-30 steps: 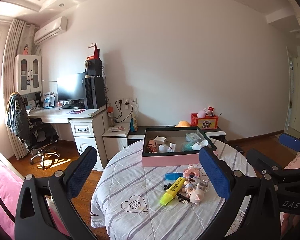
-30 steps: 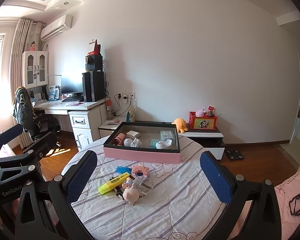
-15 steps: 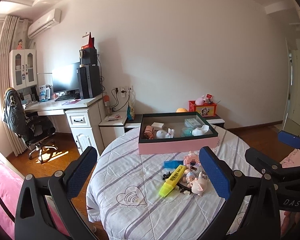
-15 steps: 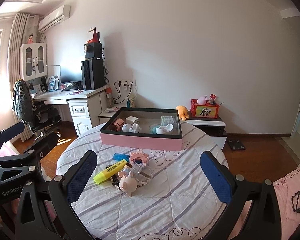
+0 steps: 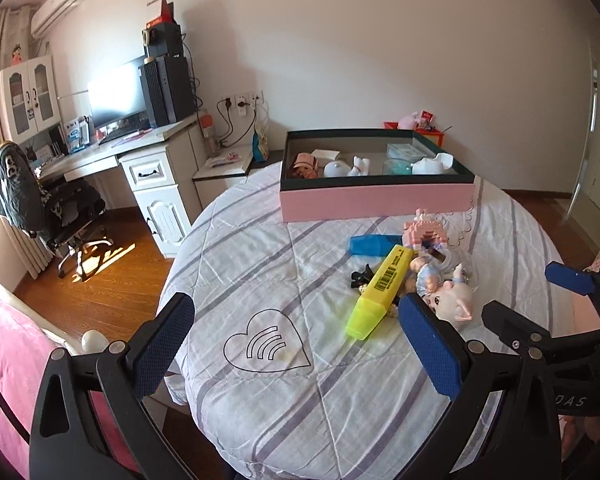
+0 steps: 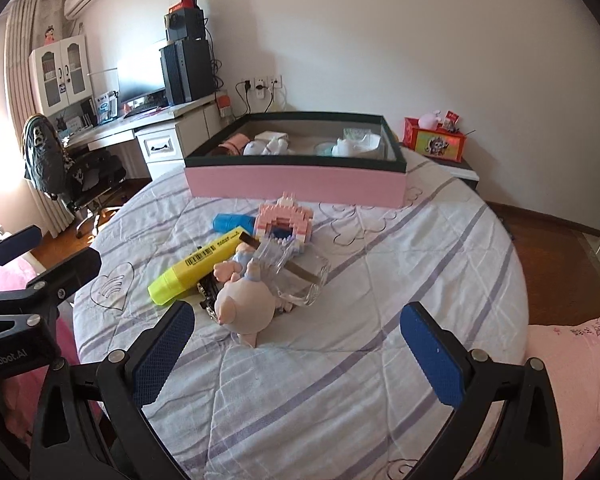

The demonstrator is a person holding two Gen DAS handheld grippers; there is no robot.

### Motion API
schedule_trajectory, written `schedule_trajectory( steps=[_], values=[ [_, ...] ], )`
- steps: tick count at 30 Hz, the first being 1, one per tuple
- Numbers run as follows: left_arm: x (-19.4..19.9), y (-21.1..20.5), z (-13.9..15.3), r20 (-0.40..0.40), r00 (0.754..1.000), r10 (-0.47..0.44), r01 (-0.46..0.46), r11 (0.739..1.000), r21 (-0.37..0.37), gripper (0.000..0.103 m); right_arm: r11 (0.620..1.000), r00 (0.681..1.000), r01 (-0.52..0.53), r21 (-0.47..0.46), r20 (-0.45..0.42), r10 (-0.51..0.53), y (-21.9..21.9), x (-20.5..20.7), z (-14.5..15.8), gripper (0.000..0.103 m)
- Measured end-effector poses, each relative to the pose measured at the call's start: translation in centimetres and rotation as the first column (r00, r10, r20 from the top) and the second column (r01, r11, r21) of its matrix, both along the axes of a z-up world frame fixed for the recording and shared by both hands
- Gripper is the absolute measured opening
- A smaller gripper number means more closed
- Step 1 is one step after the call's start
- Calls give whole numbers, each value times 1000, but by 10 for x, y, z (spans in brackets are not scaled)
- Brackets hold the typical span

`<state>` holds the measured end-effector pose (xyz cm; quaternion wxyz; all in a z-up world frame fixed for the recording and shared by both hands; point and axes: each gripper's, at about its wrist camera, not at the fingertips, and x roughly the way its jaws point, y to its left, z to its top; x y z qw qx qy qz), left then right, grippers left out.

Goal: Organize rigid objects
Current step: 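Pull both tools back from the pink box toward the remaining items, then grasp the yellow highlighter with the left tool while the right tool grasps the pig doll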

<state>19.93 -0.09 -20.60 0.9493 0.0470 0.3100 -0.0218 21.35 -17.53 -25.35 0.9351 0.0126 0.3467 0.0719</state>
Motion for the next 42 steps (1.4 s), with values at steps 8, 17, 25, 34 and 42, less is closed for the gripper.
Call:
schedule_trajectory(
  steps=[8, 17, 25, 34, 42],
  values=[
    [20, 7, -24, -63, 998, 11, -10, 1000, 15, 103, 997, 994, -50, 64, -96, 56, 13, 37, -35, 86],
    [34, -3, -37, -113, 993, -38, 38, 999, -7, 103, 984, 981, -163, 77, -92, 170, 13, 30, -32, 43],
    [51, -31, -53, -157, 983, -97, 96, 995, -14, 103, 991, 991, -107, 82, -73, 113, -31, 16, -23, 43],
    [82, -36, -61, -171, 978, -117, 109, 992, -58, 77, 986, 991, -85, 141, -86, 98, -49, 33, -33, 43],
    [76, -55, -62, -143, 970, -198, 196, 980, -33, 30, 986, 989, -88, 139, -104, 102, -40, 51, -42, 45]
  ],
)
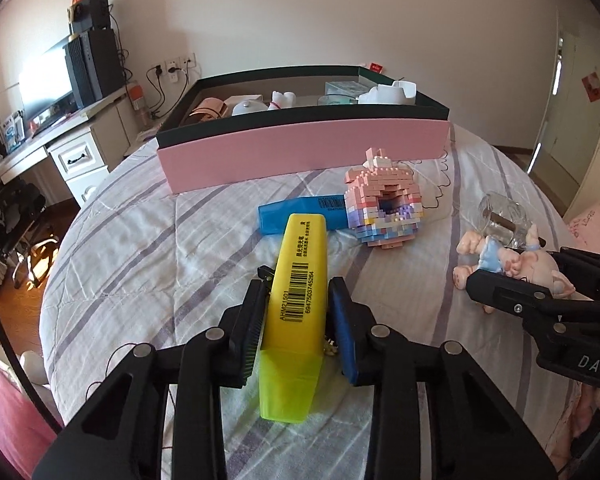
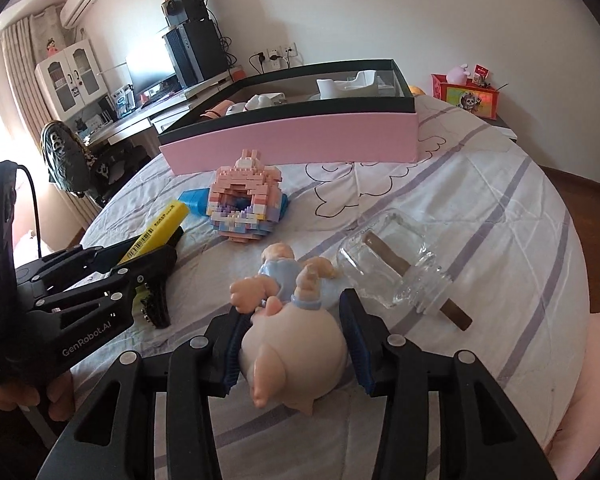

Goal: Organize rigid objects
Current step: 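Grasp the yellow highlighter with the left tool while the right tool grasps the pig doll, then carry the highlighter and pig doll into the pink box and open both tools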

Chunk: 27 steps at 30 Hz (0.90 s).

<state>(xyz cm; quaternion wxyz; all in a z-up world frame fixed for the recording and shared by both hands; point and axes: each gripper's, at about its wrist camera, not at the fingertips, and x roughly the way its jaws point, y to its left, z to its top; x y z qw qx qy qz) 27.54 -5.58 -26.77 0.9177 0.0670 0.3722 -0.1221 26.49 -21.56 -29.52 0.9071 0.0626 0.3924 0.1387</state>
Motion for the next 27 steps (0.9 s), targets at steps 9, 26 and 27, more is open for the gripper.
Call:
schedule_trajectory(
  steps=[9, 26, 27],
  values=[
    [-6, 15, 20, 16, 1000, 10, -9, 998, -58, 26, 1000, 999, -23, -8, 42, 23, 7, -7, 18, 42],
    [46, 13, 91, 140, 990, -32, 43, 996, -81, 26, 992, 978, -120, -34, 170, 124, 27, 59, 97, 42],
    [56, 12, 96, 141, 989, -38, 50, 995, -81, 26, 992, 977, -118, -47, 173, 125, 30, 70, 102, 42]
  ],
)
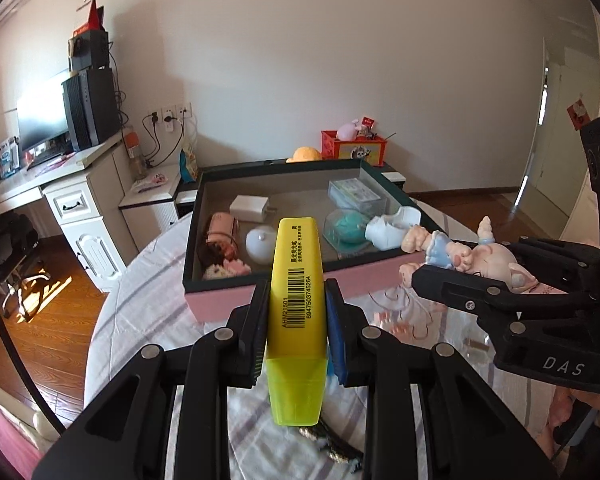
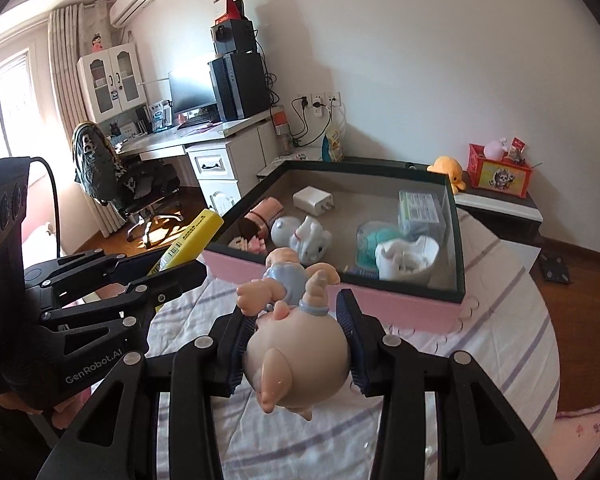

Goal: Organize rigid objects
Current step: 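Carry the highlighter and pig doll into the pink box and open both tools, then pull both tools back from the pink box toward the remaining items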

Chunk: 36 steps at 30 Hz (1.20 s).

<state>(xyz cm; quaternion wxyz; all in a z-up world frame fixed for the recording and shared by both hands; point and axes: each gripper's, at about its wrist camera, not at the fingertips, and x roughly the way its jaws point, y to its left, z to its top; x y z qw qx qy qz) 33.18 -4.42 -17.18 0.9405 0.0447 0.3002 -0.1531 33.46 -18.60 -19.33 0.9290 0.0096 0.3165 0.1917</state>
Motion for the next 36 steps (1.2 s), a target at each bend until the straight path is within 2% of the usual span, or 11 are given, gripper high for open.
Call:
schedule_trajectory(
  steps=[6, 12, 16, 23, 24, 26, 28, 30, 31, 33, 36],
  values=[
    [70, -1, 9, -32, 999, 13, -13, 1000, -8, 26, 999, 1000, 13, -44, -3, -13, 14, 64, 10, 42],
    [121, 4, -8, -91, 995, 45, -45, 999, 5, 26, 997, 997, 23, -73, -67, -28, 26, 111, -13, 42],
    [135, 5, -28, -129, 990, 58, -55, 998, 26, 26, 996, 993, 25, -87, -110, -35, 30, 126, -32, 42],
    [138, 5, -39, -149, 986, 71, -68, 997, 21, 27, 995, 992, 54, -83, -107, -63, 26, 126, -33, 45],
    [136, 6, -37, -145, 987, 73, -71, 997, 17, 30, 995, 993, 58, -82, -101, -66, 25, 124, -32, 45],
    [128, 10, -32, -132, 988, 84, -84, 996, 4, 44, 995, 993, 73, -73, -86, -79, 21, 117, -26, 51],
    [117, 16, -25, -101, 988, 120, -121, 993, -3, 70, 994, 992, 96, -61, -73, -100, 16, 107, -18, 58],
    [101, 26, -15, -69, 986, 150, -151, 988, -12, 87, 990, 991, 126, -57, -38, -129, 10, 90, -6, 86],
    [91, 30, -10, -53, 986, 159, -160, 987, -22, 96, 987, 989, 146, -59, -20, -148, 7, 79, 1, 87],
    [67, 38, 3, -12, 982, 188, -188, 981, -41, 102, 987, 988, 155, -34, 19, -155, 3, 55, 15, 87],
    [25, 42, 22, 65, 976, 208, -205, 977, -50, 103, 982, 979, 187, -39, 89, -183, 4, 13, 35, 88]
  ],
)
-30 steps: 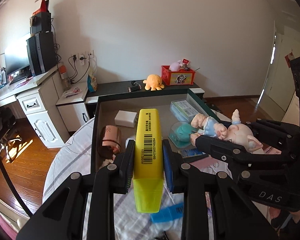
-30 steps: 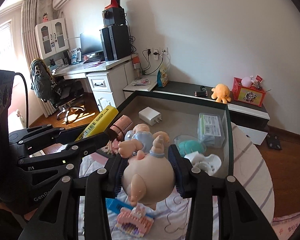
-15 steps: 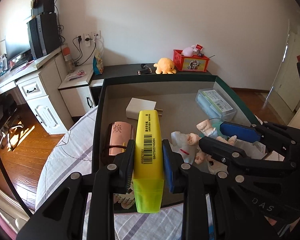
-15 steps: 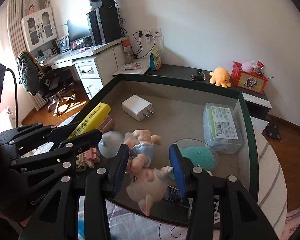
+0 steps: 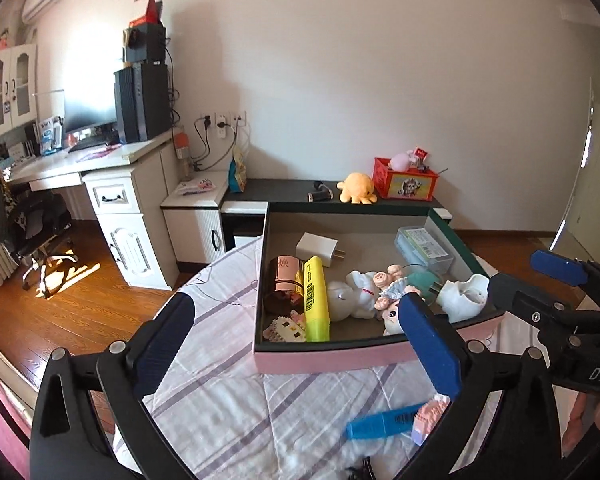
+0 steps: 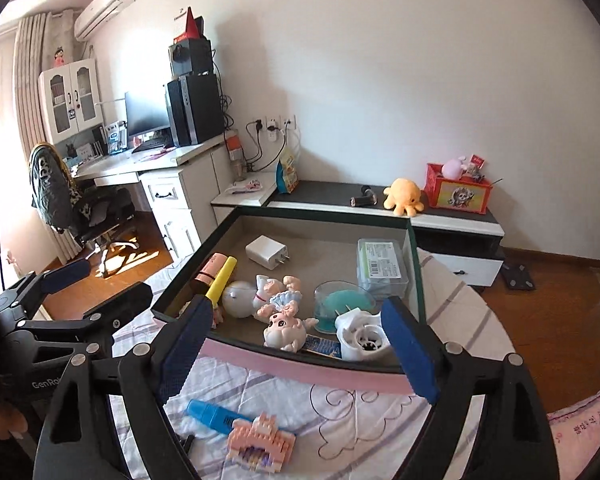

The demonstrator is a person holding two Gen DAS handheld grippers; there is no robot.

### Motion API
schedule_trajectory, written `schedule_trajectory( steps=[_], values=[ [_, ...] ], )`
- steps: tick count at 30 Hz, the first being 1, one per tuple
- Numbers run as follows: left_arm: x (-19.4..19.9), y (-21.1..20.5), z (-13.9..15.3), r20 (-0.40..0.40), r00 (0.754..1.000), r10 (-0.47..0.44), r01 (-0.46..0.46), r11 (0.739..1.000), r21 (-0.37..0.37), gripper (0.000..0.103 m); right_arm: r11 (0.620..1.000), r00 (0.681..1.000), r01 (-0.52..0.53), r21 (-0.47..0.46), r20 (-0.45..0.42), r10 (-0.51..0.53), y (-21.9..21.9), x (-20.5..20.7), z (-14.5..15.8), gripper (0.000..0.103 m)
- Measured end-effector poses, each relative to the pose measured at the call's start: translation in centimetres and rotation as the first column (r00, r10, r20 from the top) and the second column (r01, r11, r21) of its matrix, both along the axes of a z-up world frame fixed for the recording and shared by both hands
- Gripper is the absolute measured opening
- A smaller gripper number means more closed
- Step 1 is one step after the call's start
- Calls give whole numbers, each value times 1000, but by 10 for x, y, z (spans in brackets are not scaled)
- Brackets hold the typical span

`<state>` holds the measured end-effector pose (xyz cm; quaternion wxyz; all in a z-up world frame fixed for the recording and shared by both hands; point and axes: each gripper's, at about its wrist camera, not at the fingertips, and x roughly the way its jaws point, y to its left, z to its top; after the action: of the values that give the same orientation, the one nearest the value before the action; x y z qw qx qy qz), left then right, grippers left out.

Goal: Organize rigid objects
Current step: 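Pull both tools back from the pink box toward the remaining items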

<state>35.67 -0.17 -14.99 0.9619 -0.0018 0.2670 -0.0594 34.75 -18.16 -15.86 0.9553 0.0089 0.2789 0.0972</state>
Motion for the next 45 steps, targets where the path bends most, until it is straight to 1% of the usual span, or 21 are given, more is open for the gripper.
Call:
schedule_trajectory(
  steps=[1, 2, 3, 4, 6, 10, 14, 16, 20, 24, 30, 37, 45],
  values=[
    [-14, 0, 5, 20, 1000, 3, -3, 1000, 1, 103, 1000, 1000, 5, -4, 20, -5, 1, -15, 5, 88],
    [-28, 1, 11, 35, 999, 5, -4, 1000, -3, 103, 1000, 999, 5, -3, 37, -5, 1, -29, 9, 92],
    [-42, 1, 15, 46, 999, 5, -4, 1000, -7, 103, 1000, 999, 11, -3, 52, -11, 2, -43, 14, 101],
    [-57, 1, 20, 66, 998, -1, 2, 1000, -15, 103, 1000, 997, 15, -6, 73, -15, 3, -58, 18, 103],
    [-87, 0, 26, 107, 994, 2, 0, 1000, -13, 103, 1000, 994, 14, -9, 109, -13, 6, -85, 25, 103],
    [-137, -3, 34, 153, 988, 32, -36, 999, 22, 103, 999, 984, 40, -29, 177, -34, 12, -135, 38, 103],
    [-177, -2, 44, 180, 983, 26, -31, 999, 25, 103, 997, 971, 72, -35, 229, -63, 10, -178, 46, 103],
    [-195, -4, 48, 201, 979, 28, -37, 998, 42, 103, 996, 966, 86, -36, 246, -75, 10, -197, 49, 103],
    [-226, -5, 56, 242, 969, 41, -54, 997, 49, 103, 995, 959, 101, -23, 269, -91, 8, -226, 54, 103],
    [-247, -10, 62, 268, 963, 37, -57, 996, 66, 103, 993, 952, 119, -26, 287, -106, 6, -247, 58, 103],
    [-265, -11, 72, 301, 953, 41, -65, 996, 67, 103, 992, 943, 125, -23, 313, -112, 4, -267, 66, 103],
    [-272, -11, 76, 324, 945, 47, -72, 995, 65, 103, 992, 938, 124, -17, 329, -112, 5, -275, 69, 103],
    [-270, -14, 74, 313, 949, 41, -65, 996, 68, 103, 991, 941, 135, -14, 314, -124, -1, -270, 63, 103]
  ],
)
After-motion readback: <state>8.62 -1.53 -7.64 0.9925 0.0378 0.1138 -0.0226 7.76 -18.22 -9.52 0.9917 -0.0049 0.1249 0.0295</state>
